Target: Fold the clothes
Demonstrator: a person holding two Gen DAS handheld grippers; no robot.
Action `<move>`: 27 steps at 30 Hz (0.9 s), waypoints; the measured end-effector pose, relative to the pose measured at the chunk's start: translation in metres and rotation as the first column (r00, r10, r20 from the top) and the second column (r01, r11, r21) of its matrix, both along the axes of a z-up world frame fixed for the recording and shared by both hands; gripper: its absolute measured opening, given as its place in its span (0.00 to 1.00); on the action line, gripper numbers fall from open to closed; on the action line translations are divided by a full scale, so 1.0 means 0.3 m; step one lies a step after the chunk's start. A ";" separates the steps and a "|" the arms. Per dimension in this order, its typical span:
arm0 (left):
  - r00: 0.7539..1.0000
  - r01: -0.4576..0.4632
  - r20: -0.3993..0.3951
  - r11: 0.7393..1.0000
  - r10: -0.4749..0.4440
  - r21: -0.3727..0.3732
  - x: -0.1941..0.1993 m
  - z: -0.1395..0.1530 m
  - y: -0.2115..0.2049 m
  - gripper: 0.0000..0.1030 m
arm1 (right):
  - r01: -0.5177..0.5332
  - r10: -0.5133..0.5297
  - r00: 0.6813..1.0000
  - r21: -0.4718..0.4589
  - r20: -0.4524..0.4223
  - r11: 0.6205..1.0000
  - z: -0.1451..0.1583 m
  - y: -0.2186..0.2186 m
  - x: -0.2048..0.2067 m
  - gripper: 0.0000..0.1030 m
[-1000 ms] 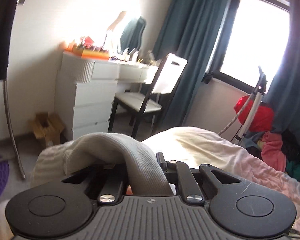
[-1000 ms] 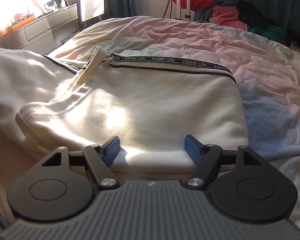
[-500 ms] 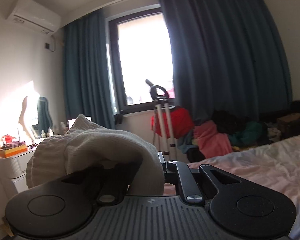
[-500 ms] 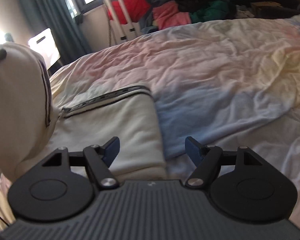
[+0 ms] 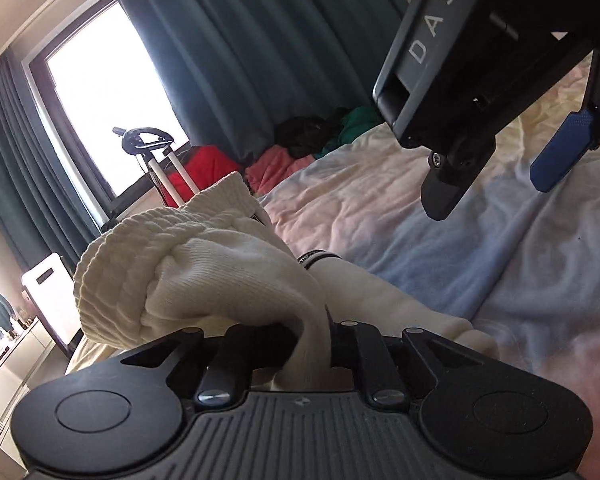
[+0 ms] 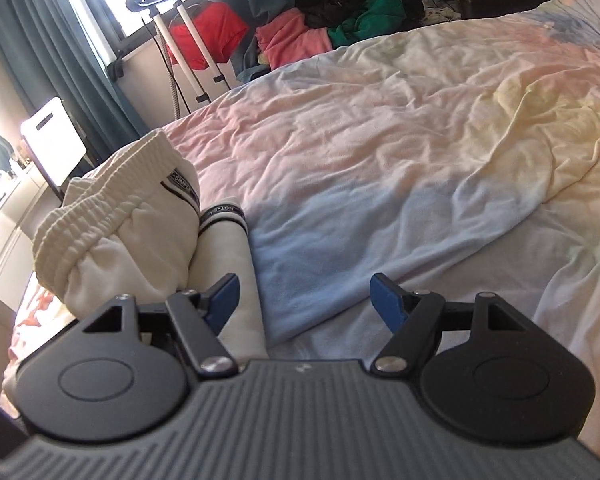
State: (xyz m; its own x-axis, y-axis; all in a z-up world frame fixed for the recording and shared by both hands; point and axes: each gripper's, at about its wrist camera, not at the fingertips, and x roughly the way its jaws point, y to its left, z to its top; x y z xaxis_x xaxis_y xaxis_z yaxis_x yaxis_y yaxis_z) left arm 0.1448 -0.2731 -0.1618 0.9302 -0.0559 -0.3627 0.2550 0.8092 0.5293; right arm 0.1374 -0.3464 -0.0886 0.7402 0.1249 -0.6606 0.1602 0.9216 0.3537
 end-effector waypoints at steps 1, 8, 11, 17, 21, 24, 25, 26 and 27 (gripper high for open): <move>1.000 0.004 -0.004 1.000 -0.004 -0.005 -0.010 -0.005 0.005 0.19 | -0.002 0.002 1.000 -0.004 -0.001 1.000 -0.001 0.004 0.002 0.72; 0.996 0.080 -0.032 0.997 -0.080 -0.003 -0.133 0.025 0.090 0.68 | -0.027 0.027 1.000 -0.059 0.000 0.998 -0.002 0.047 0.009 0.72; 0.995 0.091 -0.047 0.996 -0.092 -0.011 -0.199 0.072 0.161 0.76 | -0.044 0.045 0.999 -0.091 0.003 0.995 0.002 0.073 0.003 0.72; 0.997 0.052 -0.051 0.999 -0.052 0.002 -0.274 0.144 0.333 0.80 | -0.083 0.085 0.996 -0.154 0.010 0.985 0.010 0.126 -0.009 0.72; 0.995 -0.017 -0.101 0.999 0.013 -0.038 -0.259 0.146 0.433 0.78 | -0.100 0.106 0.994 -0.182 0.023 0.978 0.015 0.153 -0.015 0.72; 0.986 -0.024 -0.165 0.995 0.007 -0.100 -0.244 0.129 0.493 0.76 | -0.114 0.130 0.987 -0.156 0.094 0.981 0.041 0.161 -0.041 0.72; 0.984 -0.022 -0.178 0.994 0.003 -0.106 -0.254 0.128 0.503 0.76 | -0.119 0.138 0.982 -0.143 0.131 0.983 0.055 0.162 -0.056 0.72; 0.981 -0.020 -0.194 0.993 -0.002 -0.114 -0.264 0.125 0.510 0.76 | -0.124 0.146 0.970 -0.121 0.192 0.985 0.079 0.161 -0.075 0.72; 0.977 -0.018 -0.212 0.992 -0.009 -0.125 -0.276 0.120 0.512 0.76 | -0.127 0.148 0.959 -0.101 0.243 0.987 0.097 0.161 -0.092 0.72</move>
State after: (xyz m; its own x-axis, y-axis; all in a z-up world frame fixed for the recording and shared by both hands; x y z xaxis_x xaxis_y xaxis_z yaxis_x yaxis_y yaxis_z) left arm 0.0621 -0.1193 -0.1259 0.8334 -0.1092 -0.5418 0.3464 0.8671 0.3580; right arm 0.1096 -0.2982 -0.0595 0.8623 0.1889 -0.4699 -0.0533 0.9565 0.2867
